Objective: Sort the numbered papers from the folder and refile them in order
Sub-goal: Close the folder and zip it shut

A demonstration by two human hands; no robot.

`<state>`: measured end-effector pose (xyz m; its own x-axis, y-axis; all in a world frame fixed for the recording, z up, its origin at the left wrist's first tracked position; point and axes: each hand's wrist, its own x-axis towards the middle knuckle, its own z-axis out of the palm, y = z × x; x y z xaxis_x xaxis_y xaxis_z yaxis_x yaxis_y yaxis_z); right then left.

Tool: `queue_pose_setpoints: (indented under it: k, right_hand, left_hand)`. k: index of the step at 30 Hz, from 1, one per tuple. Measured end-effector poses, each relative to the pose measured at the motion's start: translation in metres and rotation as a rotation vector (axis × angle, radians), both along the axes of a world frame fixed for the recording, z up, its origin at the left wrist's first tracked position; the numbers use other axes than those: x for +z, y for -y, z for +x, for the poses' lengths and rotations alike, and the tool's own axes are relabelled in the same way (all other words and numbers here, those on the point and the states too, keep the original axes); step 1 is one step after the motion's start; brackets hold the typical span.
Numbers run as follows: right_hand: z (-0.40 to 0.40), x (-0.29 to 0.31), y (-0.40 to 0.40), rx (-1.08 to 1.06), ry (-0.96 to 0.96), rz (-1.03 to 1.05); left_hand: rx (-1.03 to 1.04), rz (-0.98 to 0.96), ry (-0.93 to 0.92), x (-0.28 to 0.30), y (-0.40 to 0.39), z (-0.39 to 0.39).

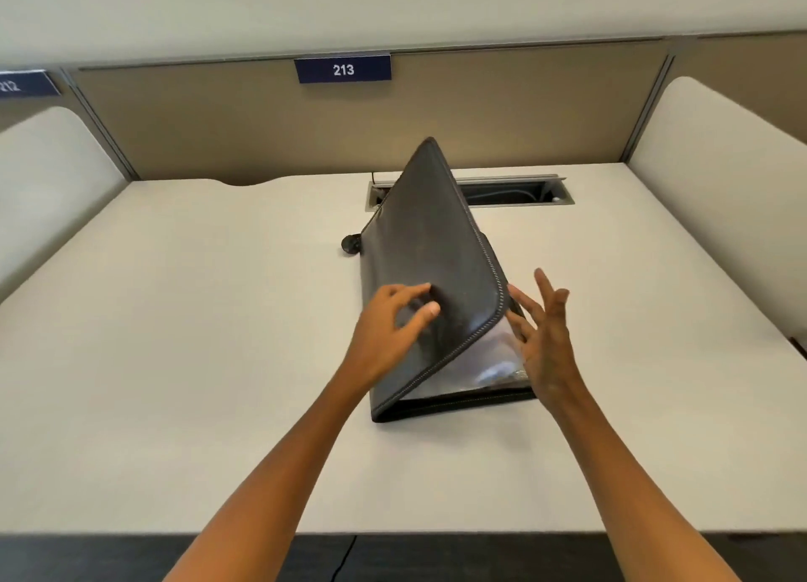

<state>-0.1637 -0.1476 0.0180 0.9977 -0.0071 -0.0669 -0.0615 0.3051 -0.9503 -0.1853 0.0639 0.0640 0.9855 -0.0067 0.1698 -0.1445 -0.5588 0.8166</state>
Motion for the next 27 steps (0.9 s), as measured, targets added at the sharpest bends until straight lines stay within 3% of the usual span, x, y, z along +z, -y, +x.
queue_pose_setpoints:
  k: [8,11,17,27]
  right_hand:
    - [-0.004,-0.026,0.035,0.008,-0.083,-0.051]
    - [-0.004,-0.039,0.041,-0.023,-0.075,-0.301]
    - [-0.001,-0.064,0.04,-0.038,0.062,-0.864]
    - [0.004,-0.073,0.039,-0.064,0.068,-0.996]
  left_hand:
    - [-0.248,0.587,-0.172,-0.064,0.012,-0.002]
    - [-0.272,0.733,-0.241,-0.076,0.017,0.0]
    - [-0.268,0.833,-0.241,-0.094,0.02,-0.003]
    - [-0.272,0.801,-0.165,-0.114,0.017,-0.005]
